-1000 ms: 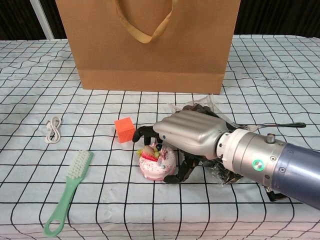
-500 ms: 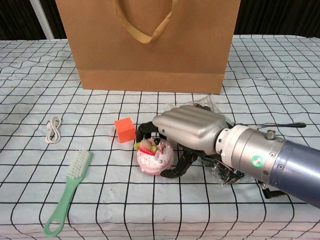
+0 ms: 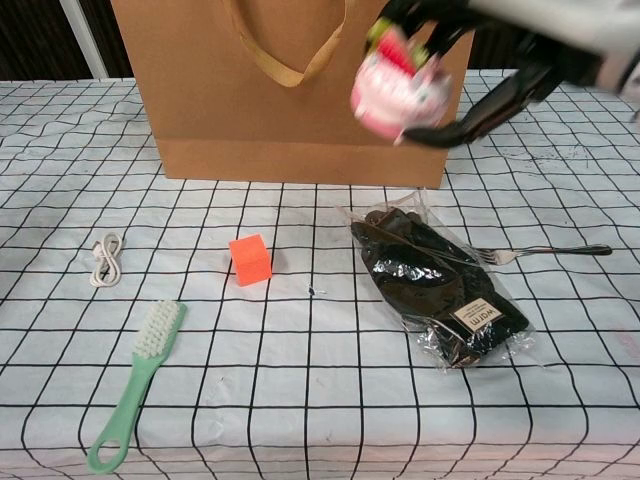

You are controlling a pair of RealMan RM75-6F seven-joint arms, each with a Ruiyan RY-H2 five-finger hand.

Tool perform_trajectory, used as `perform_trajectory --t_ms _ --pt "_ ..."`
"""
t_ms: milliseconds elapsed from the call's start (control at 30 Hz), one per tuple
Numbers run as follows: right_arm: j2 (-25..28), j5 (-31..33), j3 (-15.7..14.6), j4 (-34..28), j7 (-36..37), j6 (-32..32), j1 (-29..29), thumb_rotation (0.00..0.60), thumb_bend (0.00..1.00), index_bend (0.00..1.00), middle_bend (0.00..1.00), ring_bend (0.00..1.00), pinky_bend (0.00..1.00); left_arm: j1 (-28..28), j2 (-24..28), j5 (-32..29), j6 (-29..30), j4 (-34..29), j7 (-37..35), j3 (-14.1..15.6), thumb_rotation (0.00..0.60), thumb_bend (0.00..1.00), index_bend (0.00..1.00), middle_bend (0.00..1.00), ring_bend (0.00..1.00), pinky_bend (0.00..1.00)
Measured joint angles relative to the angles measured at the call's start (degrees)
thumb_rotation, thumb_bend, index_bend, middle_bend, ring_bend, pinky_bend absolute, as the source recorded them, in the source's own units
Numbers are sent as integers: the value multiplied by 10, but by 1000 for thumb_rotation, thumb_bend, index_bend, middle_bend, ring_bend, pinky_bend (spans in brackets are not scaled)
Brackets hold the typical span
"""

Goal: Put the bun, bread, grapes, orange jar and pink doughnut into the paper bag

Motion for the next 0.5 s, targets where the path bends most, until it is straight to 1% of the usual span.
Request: perform_trajectory --t_ms 67,167,200,333,500 --pt "32 -2 16 -17 17 24 -14 600 291 345 358 398 238 0 -1 0 0 -1 2 1 600 50 119 89 2 27" --pt "76 3 52 -27 38 47 -27 600 292 345 354 397 238 0 0 0 -2 -2 3 2 600 50 119 89 2 27" --pt "90 10 69 -26 48 50 -27 600 292 344 352 397 238 0 0 0 -2 -2 3 2 600 50 119 89 2 27" --pt "118 54 128 -9 74 39 -14 600 292 345 343 397 238 0 0 -1 -1 -3 4 1 600 50 119 89 2 27" --pt "150 117 195 28 79 6 26 600 291 360 344 398 238 0 2 -5 -2 -3 0 -1 600 50 119 89 2 27"
